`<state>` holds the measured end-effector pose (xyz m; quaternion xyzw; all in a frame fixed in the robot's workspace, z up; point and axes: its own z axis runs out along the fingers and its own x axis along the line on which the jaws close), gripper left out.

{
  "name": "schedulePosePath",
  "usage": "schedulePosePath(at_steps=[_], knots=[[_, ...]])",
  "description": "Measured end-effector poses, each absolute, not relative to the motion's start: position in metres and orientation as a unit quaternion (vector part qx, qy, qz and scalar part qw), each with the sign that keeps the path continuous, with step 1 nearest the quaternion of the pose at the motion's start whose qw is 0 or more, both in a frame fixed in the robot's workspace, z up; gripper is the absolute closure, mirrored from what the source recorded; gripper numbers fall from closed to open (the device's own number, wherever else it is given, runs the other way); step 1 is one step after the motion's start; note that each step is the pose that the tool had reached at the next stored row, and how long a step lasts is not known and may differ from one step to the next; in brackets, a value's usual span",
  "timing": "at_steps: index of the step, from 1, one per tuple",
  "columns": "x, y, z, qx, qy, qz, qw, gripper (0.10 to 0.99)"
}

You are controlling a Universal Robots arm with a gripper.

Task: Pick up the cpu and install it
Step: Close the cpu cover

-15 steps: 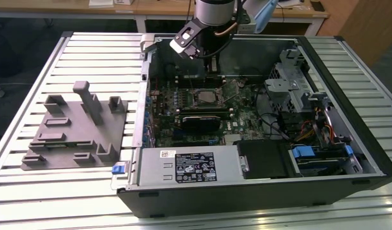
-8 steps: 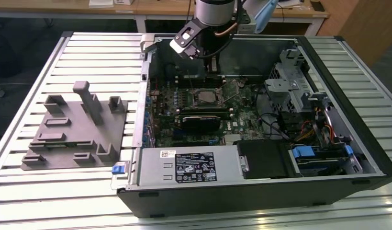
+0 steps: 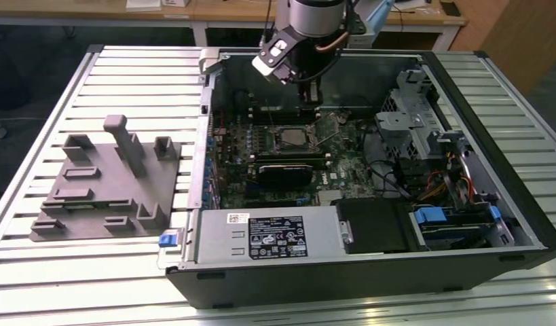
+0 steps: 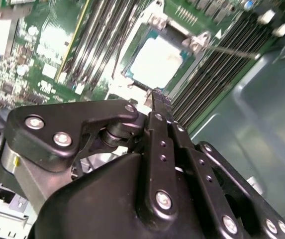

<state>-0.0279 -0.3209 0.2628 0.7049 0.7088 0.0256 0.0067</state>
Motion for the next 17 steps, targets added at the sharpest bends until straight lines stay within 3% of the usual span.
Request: schedulePosePath(at_steps=[17], knots=[[0.046,-0.321,0.261,0.705,0.709,0.025,0.007,0.980]])
